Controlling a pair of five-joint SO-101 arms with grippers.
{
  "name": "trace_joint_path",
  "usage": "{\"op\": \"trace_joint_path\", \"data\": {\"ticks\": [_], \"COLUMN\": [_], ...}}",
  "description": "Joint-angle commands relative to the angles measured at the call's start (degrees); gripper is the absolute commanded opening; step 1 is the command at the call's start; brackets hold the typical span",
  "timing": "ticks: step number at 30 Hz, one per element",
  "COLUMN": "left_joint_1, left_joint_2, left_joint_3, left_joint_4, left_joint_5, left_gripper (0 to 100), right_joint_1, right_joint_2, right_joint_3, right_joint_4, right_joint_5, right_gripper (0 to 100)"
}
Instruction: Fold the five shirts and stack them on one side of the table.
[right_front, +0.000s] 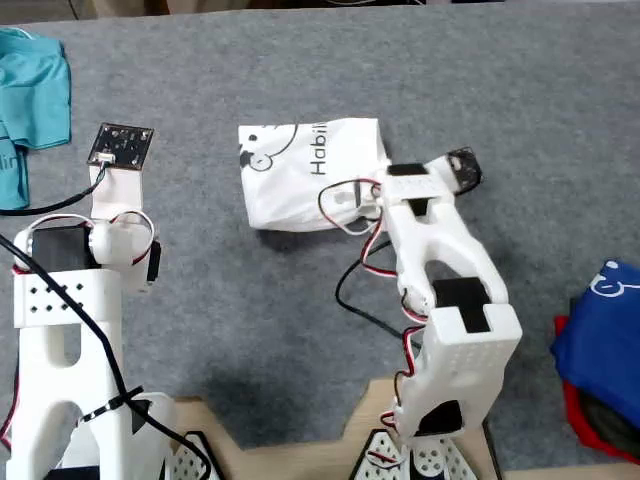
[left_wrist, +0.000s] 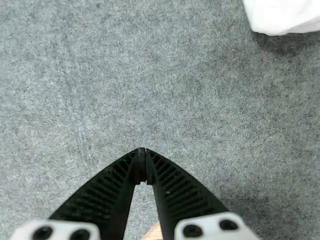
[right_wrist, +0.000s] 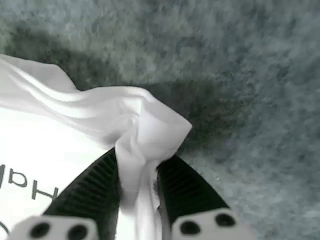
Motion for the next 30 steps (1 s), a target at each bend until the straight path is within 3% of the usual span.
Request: {"op": "trace_joint_path", "data": {"ticks": [1,11,30], "left_joint_1": [-0.7,-0.8,-0.6], "left_joint_2": [-1.5,-1.5,-1.5], "left_joint_3": [-0.4,-0.5,-0.5], "left_joint_4": [-0.4,-0.3,-0.3], "left_joint_5": [-0.4,-0.4,-0.4], "left_gripper": [2,2,2], "right_joint_1": [3.6,12.2,41.1], "right_joint_2": [-0.5,-0.4,-0.2], "right_joint_3": [-5.8,-20.0,-48.7], "right_joint_4": [5.2,12.0,28.1], "right_joint_5": [1.7,7.8,25.9], "right_gripper": [0.5,0.5,0.5]}}
